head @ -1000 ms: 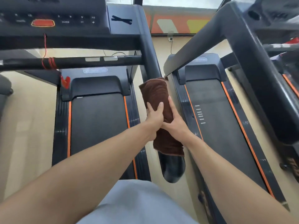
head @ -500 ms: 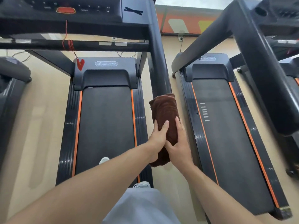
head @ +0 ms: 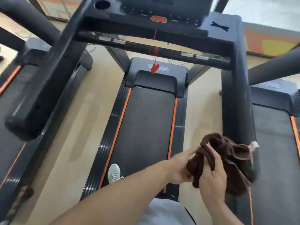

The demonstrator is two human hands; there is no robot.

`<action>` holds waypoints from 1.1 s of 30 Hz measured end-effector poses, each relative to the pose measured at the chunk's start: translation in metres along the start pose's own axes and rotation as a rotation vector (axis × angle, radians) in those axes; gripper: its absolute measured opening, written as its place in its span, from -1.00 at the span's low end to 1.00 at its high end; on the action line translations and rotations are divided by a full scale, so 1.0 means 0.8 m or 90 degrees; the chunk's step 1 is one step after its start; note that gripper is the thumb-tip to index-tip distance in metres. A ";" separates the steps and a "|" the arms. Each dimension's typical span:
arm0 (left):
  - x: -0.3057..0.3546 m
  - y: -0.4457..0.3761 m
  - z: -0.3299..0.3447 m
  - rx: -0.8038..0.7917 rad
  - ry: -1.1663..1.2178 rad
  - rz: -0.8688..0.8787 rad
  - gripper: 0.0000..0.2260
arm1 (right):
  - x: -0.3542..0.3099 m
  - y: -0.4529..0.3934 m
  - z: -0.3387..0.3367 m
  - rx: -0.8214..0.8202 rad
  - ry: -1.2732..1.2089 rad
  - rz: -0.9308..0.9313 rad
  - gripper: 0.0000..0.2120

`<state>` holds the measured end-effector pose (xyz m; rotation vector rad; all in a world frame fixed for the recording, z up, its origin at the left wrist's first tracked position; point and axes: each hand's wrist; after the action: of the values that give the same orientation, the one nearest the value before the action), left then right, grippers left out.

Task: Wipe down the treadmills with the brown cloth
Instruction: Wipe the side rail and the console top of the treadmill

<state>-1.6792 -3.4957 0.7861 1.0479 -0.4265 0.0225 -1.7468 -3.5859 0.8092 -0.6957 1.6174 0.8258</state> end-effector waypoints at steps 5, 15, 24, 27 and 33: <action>0.031 0.075 -0.151 0.302 0.146 0.171 -0.74 | -0.039 0.009 0.195 -0.192 -0.103 0.086 -0.59; 0.085 0.355 -0.386 0.812 0.199 0.648 -0.88 | -0.180 0.082 0.494 -0.656 -0.239 0.058 -0.60; 0.013 0.453 -0.530 0.937 0.323 0.542 -0.86 | -0.227 0.081 0.639 -0.891 0.009 0.171 -0.28; -0.006 0.422 -0.568 0.998 0.251 0.354 -0.66 | -0.176 0.060 0.648 -0.743 0.368 -0.049 -0.29; 0.039 0.370 -0.576 0.858 -0.136 0.299 -0.59 | -0.105 0.098 0.618 -0.634 0.236 0.216 -0.40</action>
<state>-1.5629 -2.9630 0.8474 2.2527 -0.8851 0.7038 -1.5134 -3.1364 0.8446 -1.3379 1.6102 1.8878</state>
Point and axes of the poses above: each hand's wrist, its own y-axis away from the middle knuckle, its own z-axis out of the palm, x = y × z, and after that the axes turned 11 degrees about -y, right-handed
